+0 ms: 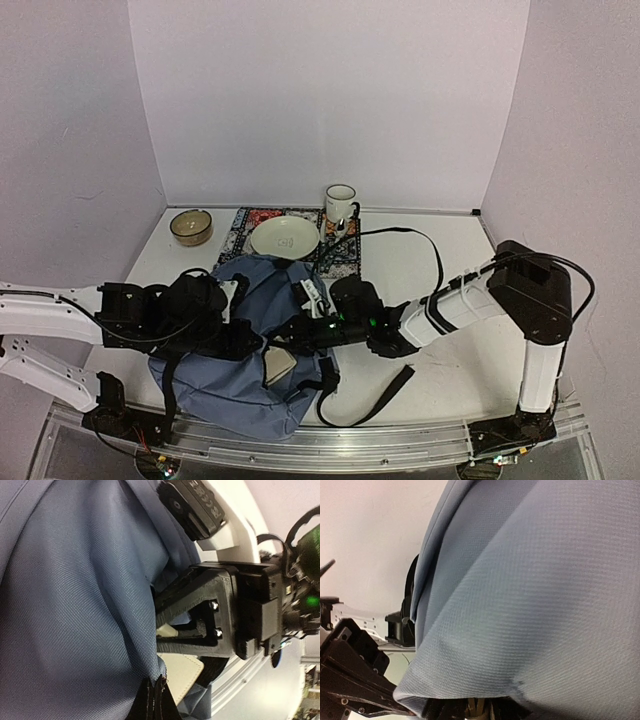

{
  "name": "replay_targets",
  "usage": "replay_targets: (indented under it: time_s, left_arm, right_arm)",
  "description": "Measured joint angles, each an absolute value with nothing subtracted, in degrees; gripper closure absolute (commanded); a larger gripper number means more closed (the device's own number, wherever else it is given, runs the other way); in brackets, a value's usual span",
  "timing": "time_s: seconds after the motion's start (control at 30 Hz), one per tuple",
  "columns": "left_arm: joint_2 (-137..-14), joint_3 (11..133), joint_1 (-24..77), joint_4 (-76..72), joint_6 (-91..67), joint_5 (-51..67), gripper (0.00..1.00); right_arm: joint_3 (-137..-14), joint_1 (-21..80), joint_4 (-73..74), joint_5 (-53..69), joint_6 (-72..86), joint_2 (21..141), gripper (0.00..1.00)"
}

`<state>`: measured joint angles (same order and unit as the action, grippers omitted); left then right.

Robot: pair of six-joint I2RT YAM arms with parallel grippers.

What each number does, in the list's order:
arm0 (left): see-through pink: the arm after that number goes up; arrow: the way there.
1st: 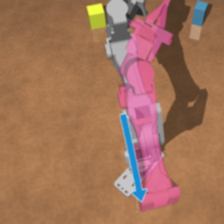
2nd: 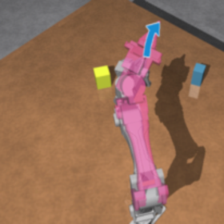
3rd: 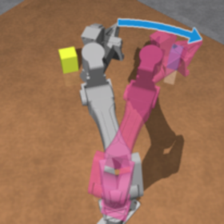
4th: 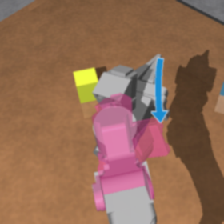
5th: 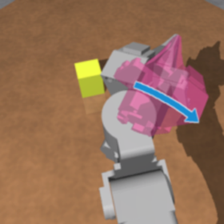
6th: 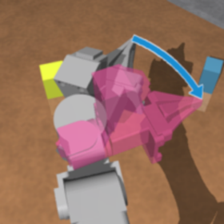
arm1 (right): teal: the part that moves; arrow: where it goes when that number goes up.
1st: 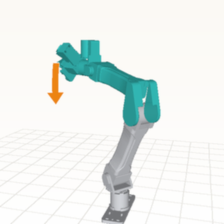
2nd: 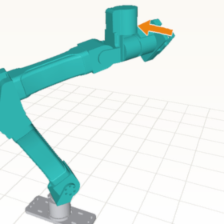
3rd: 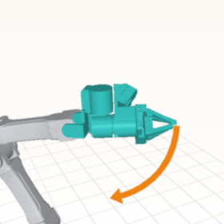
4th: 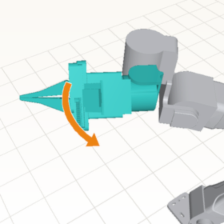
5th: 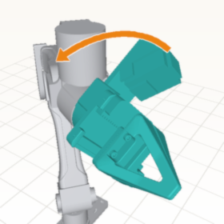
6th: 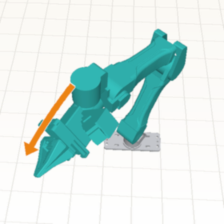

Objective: Pack the student bag
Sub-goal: Place the card case in the pocket on the back of the bag.

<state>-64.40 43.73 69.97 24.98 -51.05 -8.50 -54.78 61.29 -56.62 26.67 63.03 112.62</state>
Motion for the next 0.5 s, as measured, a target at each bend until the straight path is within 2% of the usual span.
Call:
replay_targets:
  time_s: [0.17,0.37,0.5]
  left_arm:
    - [-61.22,40.1,69.95,20.0,-54.63,-8.23,1.0]
    - [-61.16,38.66,70.03,16.6,-58.44,-9.76,1.0]
    - [-60.84,37.55,70.23,15.22,-60.55,-11.22,1.0]
  right_arm:
    - [-51.62,61.14,-60.28,22.1,64.62,110.52,0.85]
    - [-51.44,60.91,-61.37,22.21,65.27,110.4,0.62]
    - [-48.98,60.75,-61.02,22.96,64.17,108.3,0.52]
